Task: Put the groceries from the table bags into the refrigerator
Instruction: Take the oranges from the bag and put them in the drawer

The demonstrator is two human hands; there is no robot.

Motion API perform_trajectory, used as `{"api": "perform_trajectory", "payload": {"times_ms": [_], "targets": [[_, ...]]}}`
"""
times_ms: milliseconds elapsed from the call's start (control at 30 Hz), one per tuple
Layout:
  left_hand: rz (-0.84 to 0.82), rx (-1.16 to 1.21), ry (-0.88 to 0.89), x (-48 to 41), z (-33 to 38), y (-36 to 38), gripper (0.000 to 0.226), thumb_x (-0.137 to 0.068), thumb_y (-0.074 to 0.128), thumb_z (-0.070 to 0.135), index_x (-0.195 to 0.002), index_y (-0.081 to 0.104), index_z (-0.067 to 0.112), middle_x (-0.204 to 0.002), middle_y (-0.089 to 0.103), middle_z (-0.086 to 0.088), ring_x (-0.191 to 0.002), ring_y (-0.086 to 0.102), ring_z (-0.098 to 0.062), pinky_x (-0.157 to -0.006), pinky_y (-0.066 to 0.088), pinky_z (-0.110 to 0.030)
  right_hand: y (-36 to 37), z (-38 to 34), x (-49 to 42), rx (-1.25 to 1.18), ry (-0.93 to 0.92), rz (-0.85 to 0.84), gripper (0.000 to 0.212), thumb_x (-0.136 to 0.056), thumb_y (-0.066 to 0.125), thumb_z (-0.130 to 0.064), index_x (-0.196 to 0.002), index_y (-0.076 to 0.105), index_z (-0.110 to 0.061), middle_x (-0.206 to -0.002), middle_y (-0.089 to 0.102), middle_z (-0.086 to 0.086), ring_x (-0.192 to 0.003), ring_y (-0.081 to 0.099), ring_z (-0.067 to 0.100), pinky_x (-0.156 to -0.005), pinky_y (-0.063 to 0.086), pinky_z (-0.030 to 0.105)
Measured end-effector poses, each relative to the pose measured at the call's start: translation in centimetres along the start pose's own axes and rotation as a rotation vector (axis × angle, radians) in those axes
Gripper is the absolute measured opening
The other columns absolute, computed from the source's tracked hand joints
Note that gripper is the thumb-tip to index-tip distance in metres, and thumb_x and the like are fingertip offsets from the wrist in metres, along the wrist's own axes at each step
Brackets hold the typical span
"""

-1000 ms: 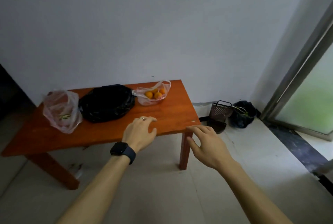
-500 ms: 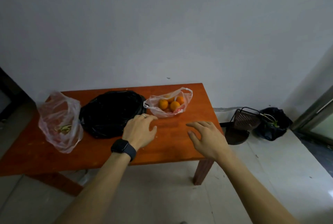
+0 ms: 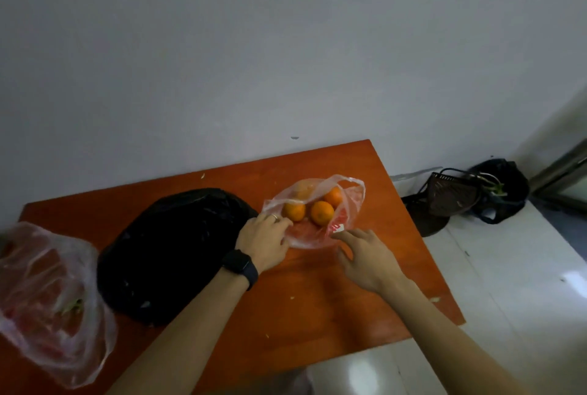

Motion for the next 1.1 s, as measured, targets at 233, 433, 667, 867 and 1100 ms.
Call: {"api": "perform_trajectory", "payload": {"times_ms": [233, 433, 667, 867, 1100], "targets": [[-0.189, -0.288, 0.377, -10.5, -1.5, 4.7, 0.041, -0.098, 0.047, 0.013, -0.139, 0.049, 0.016, -0.149, 0.044, -0.006, -0.14, 0.035, -0.026, -0.116, 0.028, -0.039, 2.4, 1.8, -9.5, 0.116, 0.076, 0.029, 0.035, -0.093, 0.049, -0.034, -0.125, 0.059, -0.023, -0.126, 0.062, 0.002, -0.118, 0.052, 0.03, -0.081, 0.052, 0.045], [-0.304, -0.377, 0.419, -16.0, -4.5, 7.4, 0.059, -0.099, 0.052, 0.024, -0.151, 0.024, 0.018, -0.151, 0.038, -0.01, -0.135, 0.041, -0.029, -0.107, 0.034, -0.04, 3.7, 3.7, -15.2, 0.137, 0.181, -0.125, 0.056, -0.097, 0.049, -0.047, -0.147, 0.032, -0.028, -0.148, 0.044, 0.005, -0.134, 0.042, 0.034, -0.1, 0.043, 0.048], [-0.348, -0.356, 0.436, -19.4, -6.1, 10.3, 0.083, -0.09, 0.057, 0.06, -0.154, 0.018, 0.023, -0.142, 0.049, -0.01, -0.132, 0.041, -0.029, -0.105, 0.034, -0.043, 6.9, 4.2, -17.7, 0.231, 0.327, -0.297, 0.083, -0.083, 0.061, -0.066, -0.147, 0.024, -0.029, -0.146, 0.037, 0.013, -0.131, 0.04, 0.04, -0.102, 0.039, 0.051], [-0.335, -0.182, 0.408, -19.9, -6.7, 9.9, 0.075, -0.081, 0.06, 0.064, -0.143, 0.033, 0.032, -0.129, 0.059, -0.004, -0.123, 0.047, -0.025, -0.099, 0.033, -0.038, 7.9, 3.8, -17.8, 0.194, 0.369, -0.224, 0.079, -0.085, 0.067, -0.052, -0.147, 0.027, -0.025, -0.146, 0.039, 0.012, -0.132, 0.04, 0.038, -0.103, 0.039, 0.049], [-0.28, 0.095, 0.27, -18.4, -6.8, 5.2, 0.067, -0.069, 0.061, 0.073, -0.129, 0.041, 0.048, -0.12, 0.057, 0.007, -0.118, 0.045, -0.018, -0.097, 0.028, -0.037, 4.5, 5.2, -13.3, -0.109, 0.362, 0.013, 0.049, -0.086, 0.065, -0.051, -0.127, 0.056, -0.025, -0.117, 0.065, -0.002, -0.113, 0.05, 0.025, -0.088, 0.046, 0.035]]}}
Point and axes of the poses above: each hand's wrist, its own x-axis away from the middle knuckle, its own y-axis out of the palm, z = x × y, the point moved 5 cm from there along -x, towards the middle knuckle
